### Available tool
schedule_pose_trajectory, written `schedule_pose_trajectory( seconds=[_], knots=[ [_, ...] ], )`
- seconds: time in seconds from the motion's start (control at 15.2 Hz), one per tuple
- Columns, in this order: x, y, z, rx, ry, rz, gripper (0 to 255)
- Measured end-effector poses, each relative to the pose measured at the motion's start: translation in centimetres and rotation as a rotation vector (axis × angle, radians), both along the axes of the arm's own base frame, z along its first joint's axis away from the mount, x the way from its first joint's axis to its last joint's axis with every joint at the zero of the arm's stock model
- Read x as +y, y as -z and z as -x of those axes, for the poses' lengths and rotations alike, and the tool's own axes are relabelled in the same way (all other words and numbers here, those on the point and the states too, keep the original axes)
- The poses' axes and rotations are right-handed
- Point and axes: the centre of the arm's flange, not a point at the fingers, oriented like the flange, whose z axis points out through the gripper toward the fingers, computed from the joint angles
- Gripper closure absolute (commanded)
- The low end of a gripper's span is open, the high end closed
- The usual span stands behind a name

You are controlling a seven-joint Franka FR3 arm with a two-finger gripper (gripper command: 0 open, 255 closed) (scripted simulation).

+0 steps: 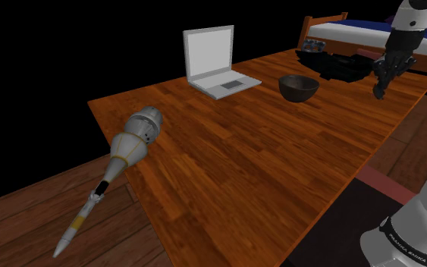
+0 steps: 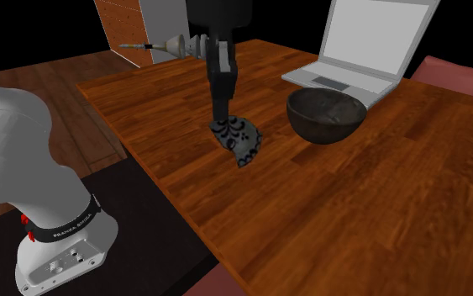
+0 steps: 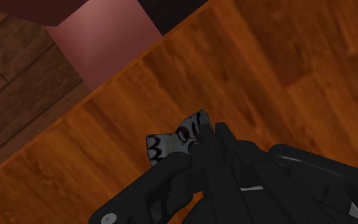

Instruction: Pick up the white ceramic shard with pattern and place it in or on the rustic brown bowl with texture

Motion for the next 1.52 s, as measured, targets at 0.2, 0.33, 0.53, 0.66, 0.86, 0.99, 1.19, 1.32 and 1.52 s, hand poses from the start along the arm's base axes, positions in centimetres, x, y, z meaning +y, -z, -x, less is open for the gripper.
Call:
schedule_pose_trajectory(
  seconds=[0.2,0.33,0.53,0.66,0.86,0.99,1.19,1.32,1.52],
  knots=[
    [-0.4,0.1,-3.6,0.0,0.0,0.0,255],
    [-0.5,0.1,-6.2,0.001,0.0,0.0,255],
    [-0.6,0.1,-10.0,0.0,0.0,0.0,255],
    [-0.5,0.0,-12.8,0.0,0.0,0.0,255],
    [-0.6,0.3,-16.7,0.001,0.0,0.0,255],
    [-0.8,0.1,-19.5,0.001,0.001,0.0,255],
    [-1.1,0.2,-23.5,0.0,0.001,0.0,255],
    [-1.3,0.4,-26.0,0.0,0.0,0.0,255],
    [-1.3,1.0,-28.2,0.001,0.0,0.0,255]
  ],
)
